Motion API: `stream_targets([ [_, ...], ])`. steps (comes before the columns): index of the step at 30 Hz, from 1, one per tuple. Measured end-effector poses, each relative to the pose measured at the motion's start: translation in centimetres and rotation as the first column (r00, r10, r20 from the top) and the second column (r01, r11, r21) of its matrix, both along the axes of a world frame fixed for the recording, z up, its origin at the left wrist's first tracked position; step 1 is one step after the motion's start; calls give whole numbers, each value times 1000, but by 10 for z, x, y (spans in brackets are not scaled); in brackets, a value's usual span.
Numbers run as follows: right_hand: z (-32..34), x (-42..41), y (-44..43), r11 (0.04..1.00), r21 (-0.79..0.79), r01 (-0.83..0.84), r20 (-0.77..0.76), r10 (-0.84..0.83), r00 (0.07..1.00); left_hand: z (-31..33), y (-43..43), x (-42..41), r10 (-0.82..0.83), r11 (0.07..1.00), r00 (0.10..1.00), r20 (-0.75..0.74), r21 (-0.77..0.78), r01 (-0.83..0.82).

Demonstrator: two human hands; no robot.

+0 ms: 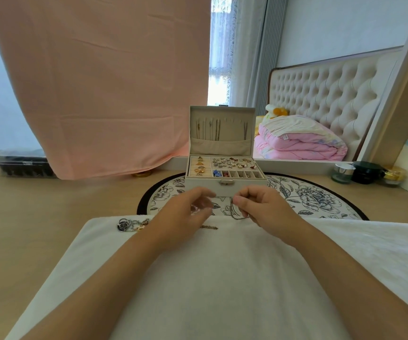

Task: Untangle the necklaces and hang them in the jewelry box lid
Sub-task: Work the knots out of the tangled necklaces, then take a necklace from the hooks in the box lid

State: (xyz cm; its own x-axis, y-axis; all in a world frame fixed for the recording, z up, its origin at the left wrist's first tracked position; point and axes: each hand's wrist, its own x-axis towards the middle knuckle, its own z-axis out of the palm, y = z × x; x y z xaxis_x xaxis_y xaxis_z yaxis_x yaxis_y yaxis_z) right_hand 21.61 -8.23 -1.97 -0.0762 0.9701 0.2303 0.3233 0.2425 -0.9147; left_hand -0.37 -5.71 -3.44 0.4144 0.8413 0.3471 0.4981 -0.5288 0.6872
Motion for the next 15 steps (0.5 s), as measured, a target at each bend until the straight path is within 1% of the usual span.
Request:
stream_targets([
  [2,-1,-5,1,1000,15,-22,-20,22,1000,2,-6,13,-86,986,965,249,-118,119],
  [3,-1,-7,1,999,23,-37,-28,37,999,4,-9,20,-112,969,936,333,-172,177],
  [5,-2,-8,3,998,36,-58,-41,60,997,8,-12,31,-116,928,892,437,-273,254],
  [6,-2,-8,3,997,44,-57,-42,59,997,10,-12,34,-104,912,883,458,-311,268],
  [7,-1,-8,4,997,54,-47,-35,49,998,12,-9,35,-90,907,893,441,-334,257],
  [10,5,-5,9,995,97,-7,25,5,1000,18,3,35,-81,910,955,286,-370,188],
  [13,16,0,18,992,127,13,120,-29,992,34,19,31,-99,887,965,242,-418,196],
  [15,26,4,25,991,132,25,194,-51,980,50,30,26,-117,903,986,118,-400,155],
])
